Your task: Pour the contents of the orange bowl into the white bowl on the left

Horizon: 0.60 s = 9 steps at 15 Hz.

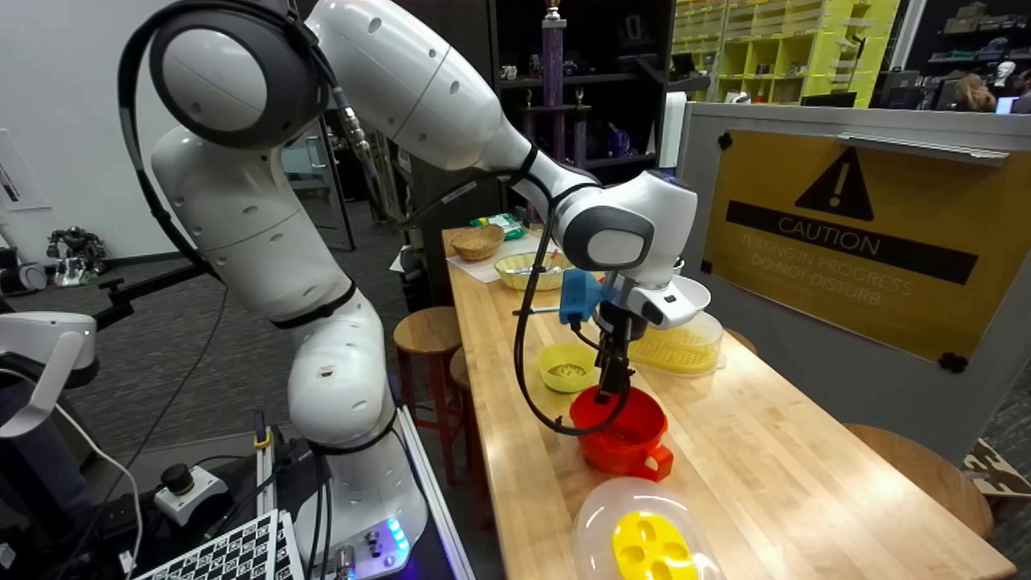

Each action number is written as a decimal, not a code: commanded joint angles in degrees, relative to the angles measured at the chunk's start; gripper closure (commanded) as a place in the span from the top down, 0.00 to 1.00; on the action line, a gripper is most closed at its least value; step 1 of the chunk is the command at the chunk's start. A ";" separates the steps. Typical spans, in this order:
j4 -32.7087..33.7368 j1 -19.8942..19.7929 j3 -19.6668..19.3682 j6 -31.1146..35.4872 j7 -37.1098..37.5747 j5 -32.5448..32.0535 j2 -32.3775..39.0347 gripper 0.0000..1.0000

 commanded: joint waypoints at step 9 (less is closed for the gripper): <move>-2.84 0.74 0.97 1.51 2.19 -0.42 -1.67 0.61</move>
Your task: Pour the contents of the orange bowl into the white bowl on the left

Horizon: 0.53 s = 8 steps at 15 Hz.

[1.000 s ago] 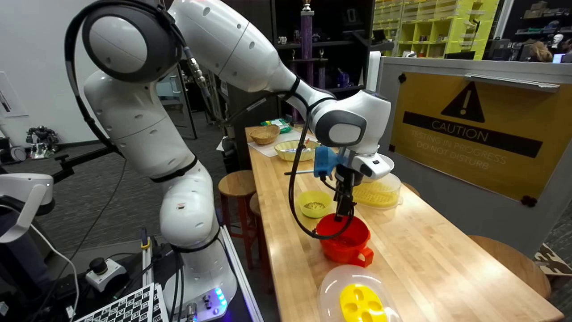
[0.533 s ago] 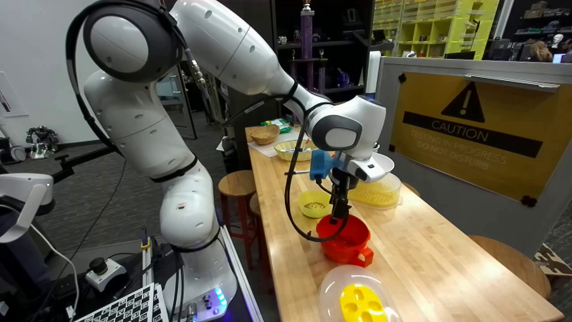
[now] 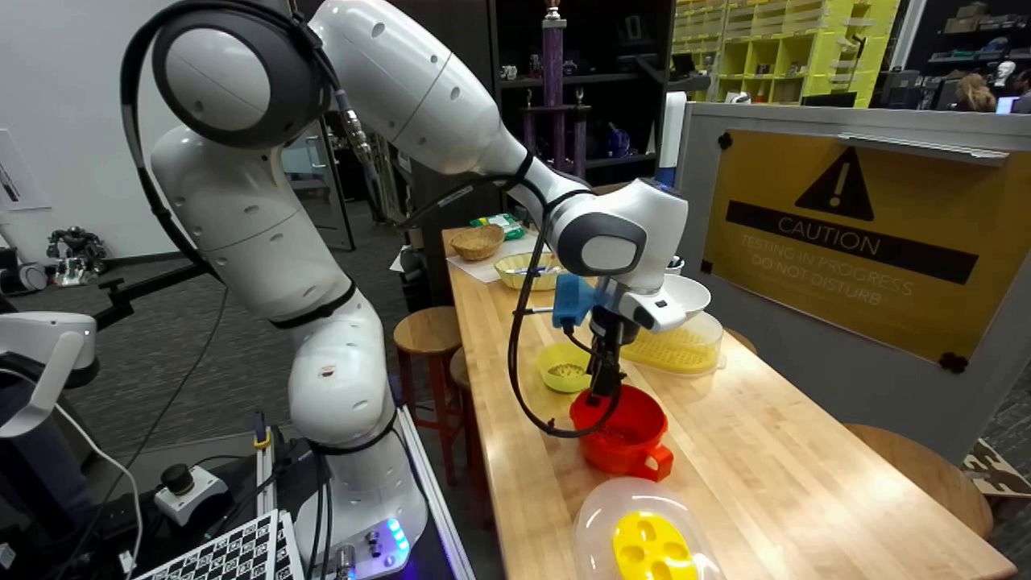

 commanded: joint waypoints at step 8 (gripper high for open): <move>-0.96 0.15 0.25 1.00 2.14 -0.50 -1.55 0.00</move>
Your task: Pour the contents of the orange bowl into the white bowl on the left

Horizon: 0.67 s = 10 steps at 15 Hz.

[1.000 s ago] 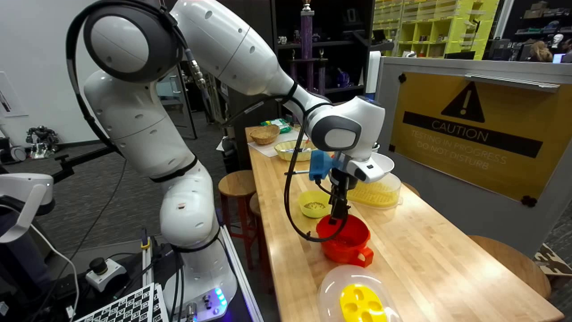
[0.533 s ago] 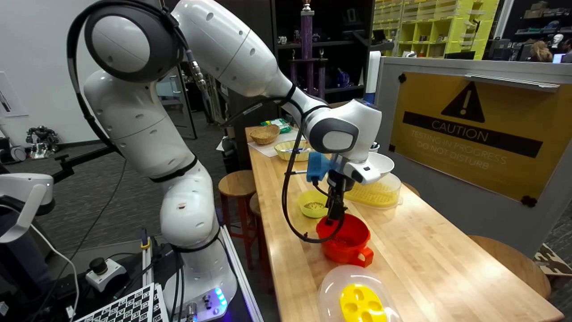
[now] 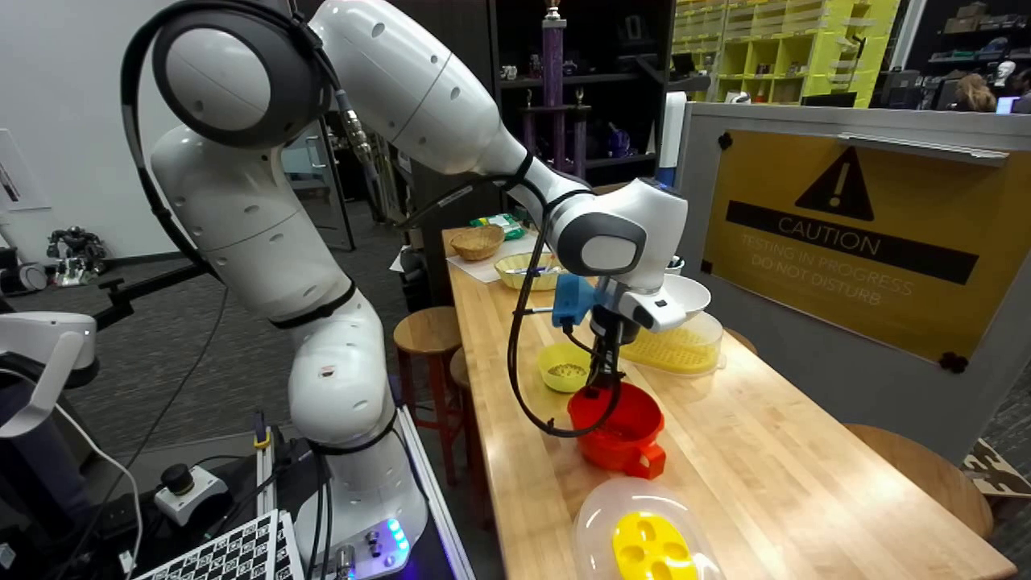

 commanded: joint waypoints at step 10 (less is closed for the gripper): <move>-0.32 0.17 0.60 0.65 1.66 -1.15 -1.87 0.01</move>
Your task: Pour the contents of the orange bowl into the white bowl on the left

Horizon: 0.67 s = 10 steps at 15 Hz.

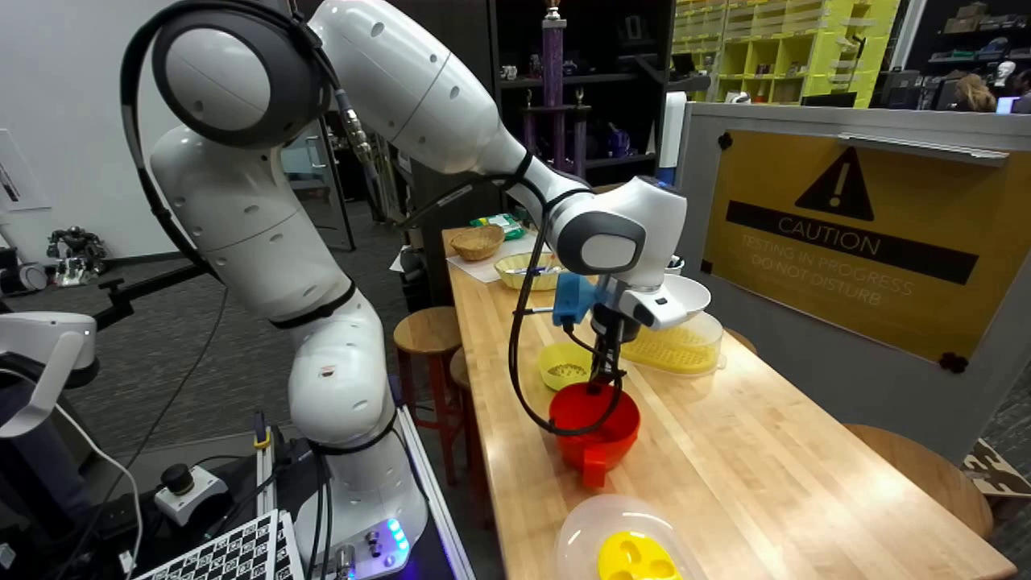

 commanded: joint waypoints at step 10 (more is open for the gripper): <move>2.84 0.73 1.92 -2.08 2.09 -3.05 -2.49 0.01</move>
